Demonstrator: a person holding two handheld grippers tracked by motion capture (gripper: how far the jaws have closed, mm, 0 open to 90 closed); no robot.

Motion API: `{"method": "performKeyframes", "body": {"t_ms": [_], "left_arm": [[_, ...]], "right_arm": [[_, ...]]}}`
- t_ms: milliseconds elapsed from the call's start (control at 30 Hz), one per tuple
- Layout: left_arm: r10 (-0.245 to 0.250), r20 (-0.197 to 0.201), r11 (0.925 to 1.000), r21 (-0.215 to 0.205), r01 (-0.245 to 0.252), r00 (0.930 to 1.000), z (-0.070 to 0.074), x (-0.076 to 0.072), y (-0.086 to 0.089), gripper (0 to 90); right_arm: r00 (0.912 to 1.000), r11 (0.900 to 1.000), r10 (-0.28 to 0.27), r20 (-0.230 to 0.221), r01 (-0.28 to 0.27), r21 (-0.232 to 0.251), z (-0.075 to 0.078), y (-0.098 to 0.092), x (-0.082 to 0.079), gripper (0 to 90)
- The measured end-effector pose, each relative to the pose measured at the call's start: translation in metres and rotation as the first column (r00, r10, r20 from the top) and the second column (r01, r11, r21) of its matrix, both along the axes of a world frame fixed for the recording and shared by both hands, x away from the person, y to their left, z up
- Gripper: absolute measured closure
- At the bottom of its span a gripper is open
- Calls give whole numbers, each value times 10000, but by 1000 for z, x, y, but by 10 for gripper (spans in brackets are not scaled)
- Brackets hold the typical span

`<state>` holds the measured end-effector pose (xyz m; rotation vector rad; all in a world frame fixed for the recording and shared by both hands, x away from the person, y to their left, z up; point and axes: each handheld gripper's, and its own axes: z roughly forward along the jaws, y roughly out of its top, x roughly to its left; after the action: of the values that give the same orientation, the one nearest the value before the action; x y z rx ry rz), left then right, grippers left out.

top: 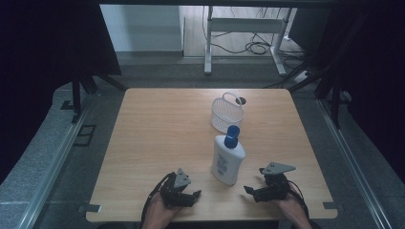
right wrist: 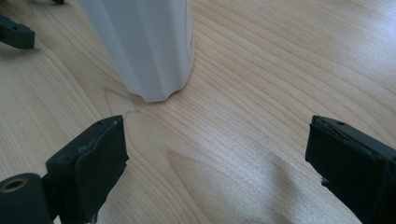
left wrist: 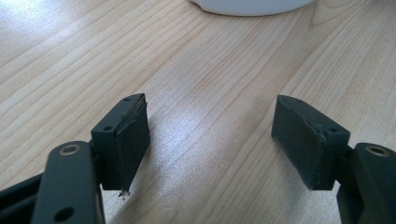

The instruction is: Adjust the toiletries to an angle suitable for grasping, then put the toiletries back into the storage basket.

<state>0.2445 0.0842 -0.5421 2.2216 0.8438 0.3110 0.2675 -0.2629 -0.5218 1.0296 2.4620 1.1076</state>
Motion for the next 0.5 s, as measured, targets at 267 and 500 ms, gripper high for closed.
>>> {"method": "performKeyframes", "body": {"t_ms": [267, 500], "left_arm": [[16, -1, 10000, 8, -16, 10000, 0, 0, 0, 265], [18, -3, 10000, 11, -18, 10000, 0, 0, 0, 263]], "right_arm": [[9997, 9998, 208, 163, -208, 9, 7, 3, -4, 34], [9990, 9992, 389, 201, -390, 33, 13, 9, -3, 12]]}}
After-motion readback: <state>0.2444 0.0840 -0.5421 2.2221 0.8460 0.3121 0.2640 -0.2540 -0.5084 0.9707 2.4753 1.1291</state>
